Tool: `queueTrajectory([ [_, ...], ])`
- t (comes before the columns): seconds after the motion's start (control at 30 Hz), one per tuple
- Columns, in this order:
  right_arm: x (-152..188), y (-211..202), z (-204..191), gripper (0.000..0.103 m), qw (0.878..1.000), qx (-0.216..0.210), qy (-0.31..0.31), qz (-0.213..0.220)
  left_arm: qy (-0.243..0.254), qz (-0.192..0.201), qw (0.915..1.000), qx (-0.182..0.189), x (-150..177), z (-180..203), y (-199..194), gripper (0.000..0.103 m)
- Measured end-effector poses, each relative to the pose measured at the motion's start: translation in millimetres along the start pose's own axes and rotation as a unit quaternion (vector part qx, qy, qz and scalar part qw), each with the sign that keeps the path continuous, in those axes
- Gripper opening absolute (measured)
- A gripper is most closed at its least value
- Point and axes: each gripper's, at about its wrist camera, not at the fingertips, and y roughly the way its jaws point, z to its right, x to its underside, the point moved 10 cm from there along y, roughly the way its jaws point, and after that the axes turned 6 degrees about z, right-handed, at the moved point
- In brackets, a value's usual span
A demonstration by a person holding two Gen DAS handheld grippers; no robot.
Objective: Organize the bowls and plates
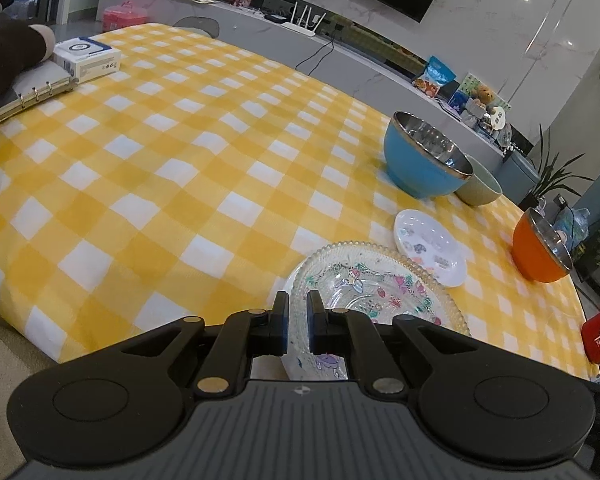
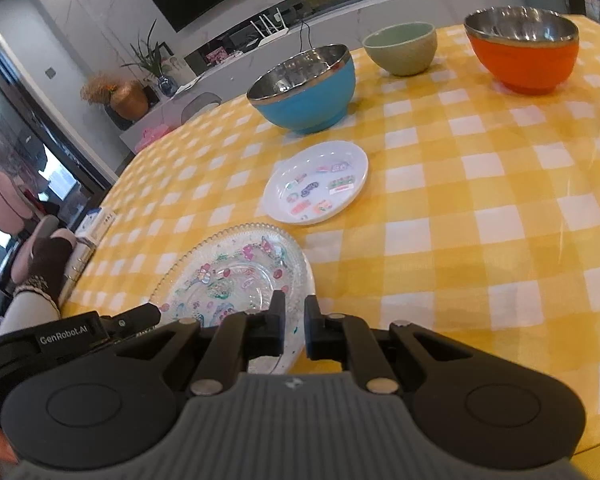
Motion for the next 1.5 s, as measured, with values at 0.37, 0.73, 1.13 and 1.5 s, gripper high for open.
queueTrajectory([
  [0.37,5,3,-6,0.007,0.997,0.030,-0.074,0.018,0.029,0.010,0.9994,-0.018,2,3,-1,0.009],
  [0.73,4,-1,-7,0.010,0.996,0.029,-0.078,0.023,0.051,0.011,0.9983,-0.027,3,4,-2,0.016],
  [1.13,-15,-11,12,0.046,0.997,0.055,-0.027,0.044,0.042,0.031,0.9985,-0.014,-18,19,-4,0.042],
  [1.5,-52,-11,43,0.059,0.992,0.088,0.039,0.086,0.067,0.025,0.9973,0.015,-37,61,25,0.048],
])
